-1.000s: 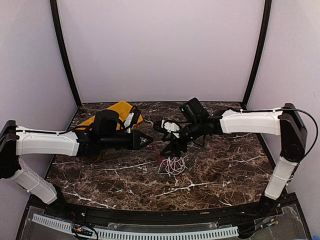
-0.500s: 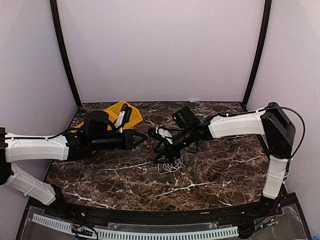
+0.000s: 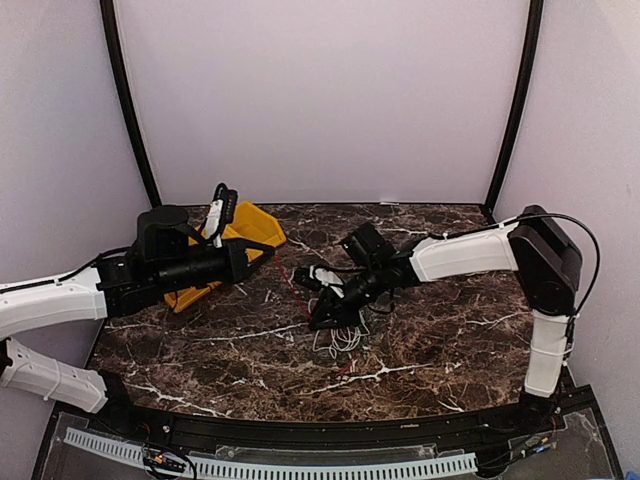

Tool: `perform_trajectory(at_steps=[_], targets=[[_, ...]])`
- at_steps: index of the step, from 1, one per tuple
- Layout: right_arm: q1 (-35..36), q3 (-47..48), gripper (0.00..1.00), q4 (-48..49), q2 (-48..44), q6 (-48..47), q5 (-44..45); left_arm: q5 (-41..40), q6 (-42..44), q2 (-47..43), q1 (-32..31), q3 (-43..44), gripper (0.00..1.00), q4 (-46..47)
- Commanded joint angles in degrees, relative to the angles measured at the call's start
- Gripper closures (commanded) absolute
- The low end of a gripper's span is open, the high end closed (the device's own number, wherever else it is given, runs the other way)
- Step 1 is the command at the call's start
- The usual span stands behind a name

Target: Untangle the cables

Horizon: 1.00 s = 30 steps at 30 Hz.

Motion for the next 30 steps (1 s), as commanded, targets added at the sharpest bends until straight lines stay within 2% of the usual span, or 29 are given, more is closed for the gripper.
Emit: perform_trajectory(at_steps=[1,9,21,27,30], targets=[[0.4,-0.8,0.8,-1.0,1.9,-1.1,1.4,-9.7,5.5,-6.7,-0.1,6.9,1.0,-7.0],[0.3,0.1,0.85,-2.0,4.4,-1.2,2.5,-21.2,13.0,-12.1,-0.1,20.7,1.0,-20.1],[0.2,0.6,0.89,-2.7,6.1,-1.5,5.7,-32.0,18.7,-18.1,-0.1,28.1,1.0,-24.7],[0.1,2.3,0.83,-5.5,3.8,-2.9,6.1,-35.1,19.1,-16.9,-0.1,29.6,1.0,-29.3],[-0.2,3.0,0.73,-7.3,0.2,-3.7,7.4,-36.6,19.3,-16.1,-0.1,28.3,1.0,-30.5]])
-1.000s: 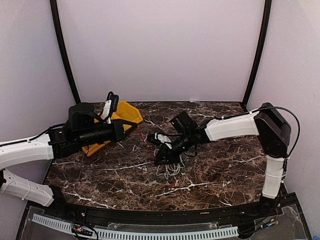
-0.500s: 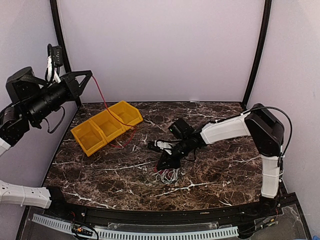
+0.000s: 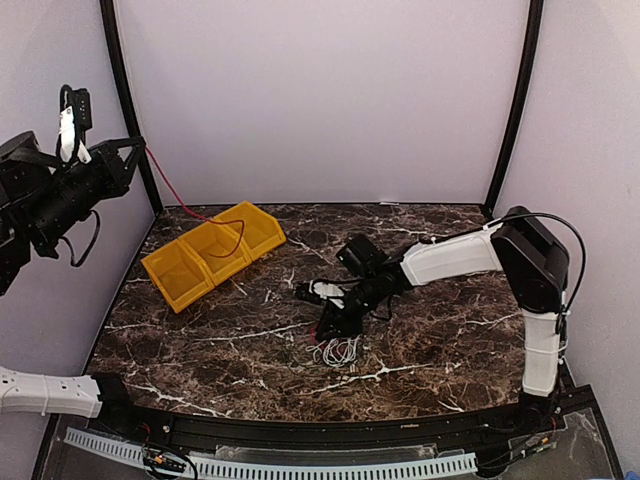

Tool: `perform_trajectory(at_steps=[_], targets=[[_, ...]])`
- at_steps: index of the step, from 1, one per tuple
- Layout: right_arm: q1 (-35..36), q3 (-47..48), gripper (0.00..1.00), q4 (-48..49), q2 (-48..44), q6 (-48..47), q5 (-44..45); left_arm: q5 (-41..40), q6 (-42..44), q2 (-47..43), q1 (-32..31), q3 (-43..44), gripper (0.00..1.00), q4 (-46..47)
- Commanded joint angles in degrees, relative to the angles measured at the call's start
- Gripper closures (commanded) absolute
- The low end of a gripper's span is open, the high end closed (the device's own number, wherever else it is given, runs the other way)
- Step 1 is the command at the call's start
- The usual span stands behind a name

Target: Untangle the cables

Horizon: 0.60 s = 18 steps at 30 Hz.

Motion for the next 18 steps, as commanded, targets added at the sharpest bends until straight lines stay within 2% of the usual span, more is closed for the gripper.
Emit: perform_trajectory(at_steps=[1,4,7,15,18], targets=[[-0.3,1.8,0.69,-3.8,-6.3,-1.9,2.7,-4.5,1.0,1.5,0.0,-0.8,1.0,-3.7],[-1.1,1.0,0.56,-5.9,-12.4,-3.7,3.2,-7.4,0.8,1.7,0.0,-2.2,1.0,-4.1],[-3.1,0.3,0.47,-7.1,-18.6,-4.7,2.5,-10.3,0.7,2.5,0.1,-2.8,1.0,-5.4],[-13.4,-5.8,0.39,-4.8,-32.4,-3.9,1.0,-17.5,3.2,6.0,1.1,-3.6,1.0,-9.5],[-18.6,-8.6,0.39,-3.7,-36.8,-2.6,-0.6,-19.8,4.8,7.4,4.0,-4.0,1.0,-10.0]])
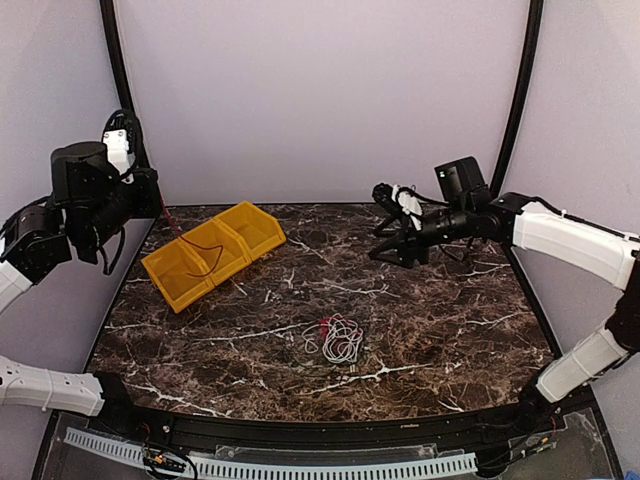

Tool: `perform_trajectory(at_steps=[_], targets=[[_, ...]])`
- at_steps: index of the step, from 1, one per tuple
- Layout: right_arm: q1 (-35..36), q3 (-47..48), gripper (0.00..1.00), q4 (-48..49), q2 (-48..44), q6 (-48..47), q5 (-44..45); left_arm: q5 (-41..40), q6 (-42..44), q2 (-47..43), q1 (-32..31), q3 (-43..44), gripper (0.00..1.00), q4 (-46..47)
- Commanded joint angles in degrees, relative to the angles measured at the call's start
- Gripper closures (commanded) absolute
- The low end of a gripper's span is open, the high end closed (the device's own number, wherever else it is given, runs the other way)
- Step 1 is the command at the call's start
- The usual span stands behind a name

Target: Untangle the cables

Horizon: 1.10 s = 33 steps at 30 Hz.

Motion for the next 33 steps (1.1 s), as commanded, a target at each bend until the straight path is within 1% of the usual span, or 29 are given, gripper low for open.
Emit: perform_trajectory(at_steps=[1,4,9,11,13,15,17,22,28,30,32,33], targets=[[-7.0,-4.8,0.38,1.3,-5.2,1.8,-3.0,-4.9,2.8,1.4,4.5,-1.1,1.0,-2.3],[-11.8,-7.7,0.37,1.4,-9.5,3.0,-4.9,-4.0,3.7,1.7,7.6,-1.8,1.0,-1.8],[-16.1,-14.6,0.36,2.8,-15.8,3.4,-4.6,-2.0,5.7,2.6,14.3,-4.4,1.0,1.4],[-18.1,-17.6,0.35,4.7,-17.5,4.2,-5.0,1.5,5.7,2.9,17.3,-6.5,1.0,3.4],[-20.7,-21.9,0.32,9.1,-19.4,5.1,-5.4,3.1,5.6,3.6,19.9,-9.2,1.0,5.1],[-22.5,-24.1,0.3,10.8,-20.9,4.7,-3.7,5.3,4.5,4.5,22.2,-11.5,1.0,5.9],[-22.9,-25.4,0.3,11.1,-21.2,3.8,-2.3,7.4,3.0,5.5,23.7,-13.3,1.0,6.5],[-22.9,-26.8,0.28,12.2,-21.6,2.6,-2.8,8.1,2.0,9.2,24.6,-17.2,1.0,9.2],[-22.9,-27.8,0.28,12.6,-22.0,1.0,-2.2,9.8,0.8,14.7,25.7,-18.0,1.0,11.9],[-22.9,-28.0,0.27,12.7,-22.4,0.9,-2.2,11.4,-0.4,16.5,26.4,-17.9,1.0,12.2],[-22.9,-28.4,0.27,12.9,-22.7,0.6,-2.2,16.9,-2.5,17.9,28.1,-18.2,1.0,12.8],[-22.9,-28.5,0.27,12.9,-22.8,0.5,-2.2,18.3,-3.9,18.7,28.6,-18.7,1.0,13.1]])
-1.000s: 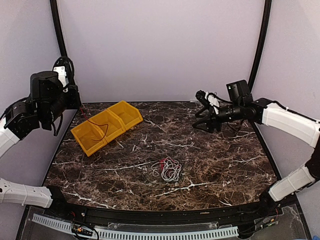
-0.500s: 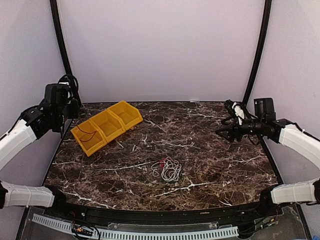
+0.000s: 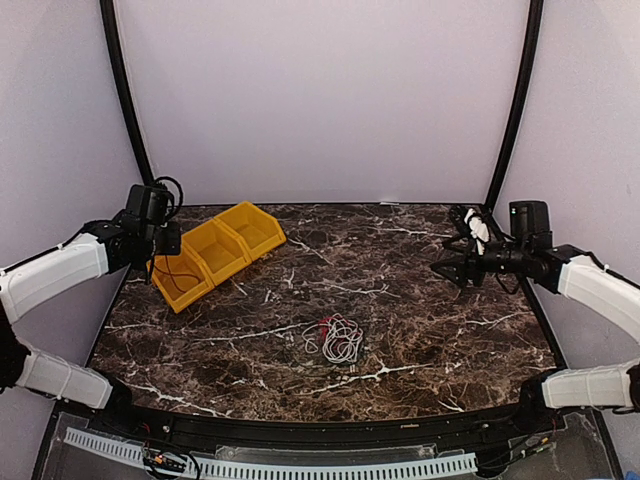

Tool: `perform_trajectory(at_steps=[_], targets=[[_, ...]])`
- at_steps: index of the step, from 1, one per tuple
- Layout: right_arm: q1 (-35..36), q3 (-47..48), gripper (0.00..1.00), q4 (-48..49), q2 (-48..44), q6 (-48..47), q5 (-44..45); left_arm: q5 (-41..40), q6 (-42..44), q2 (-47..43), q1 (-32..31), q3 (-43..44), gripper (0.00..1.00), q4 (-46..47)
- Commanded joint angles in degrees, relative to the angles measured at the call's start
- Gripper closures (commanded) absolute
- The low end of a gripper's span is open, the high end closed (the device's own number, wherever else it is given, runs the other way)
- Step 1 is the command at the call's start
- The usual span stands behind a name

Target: Untangle the cables

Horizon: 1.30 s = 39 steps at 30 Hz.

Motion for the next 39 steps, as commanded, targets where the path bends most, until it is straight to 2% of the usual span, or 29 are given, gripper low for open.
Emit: perform_trajectory(at_steps=[1,12,23,28,33,37,38,39], targets=[[-0.1,-1.1,0.27,2.9,-1.4,-1.2,0.2,9.6,-5.0,1.9,3.5,-1.4,1.0,3.5],[-0.2,-1.4,0.26,2.0,-1.2,-2.8,0.0,17.3,-7.9,7.8,10.8,-3.1,1.0,6.2],[-0.1,-0.9,0.26,0.8,-0.1,-4.1,0.0,20.8,-8.4,13.8,11.5,-2.1,1.0,3.7],[-0.1,-0.9,0.26,0.7,-0.1,-4.2,-0.3,19.0,-8.3,17.1,11.5,0.4,1.0,-0.2],[-0.1,-0.9,0.26,0.7,-0.4,-4.3,-0.2,18.4,-8.0,16.1,11.5,0.5,0.99,-1.0],[-0.1,-1.0,0.26,0.6,-0.5,-4.3,-0.2,18.7,-7.2,13.4,11.5,0.8,0.85,-1.5],[-0.1,-1.0,0.26,0.6,-0.5,-4.3,-0.2,18.5,-7.1,12.1,11.5,0.8,0.75,-1.5],[-0.1,-1.0,0.26,0.6,-0.5,-4.3,-0.3,17.8,-6.9,11.3,11.5,0.8,0.69,-1.5]])
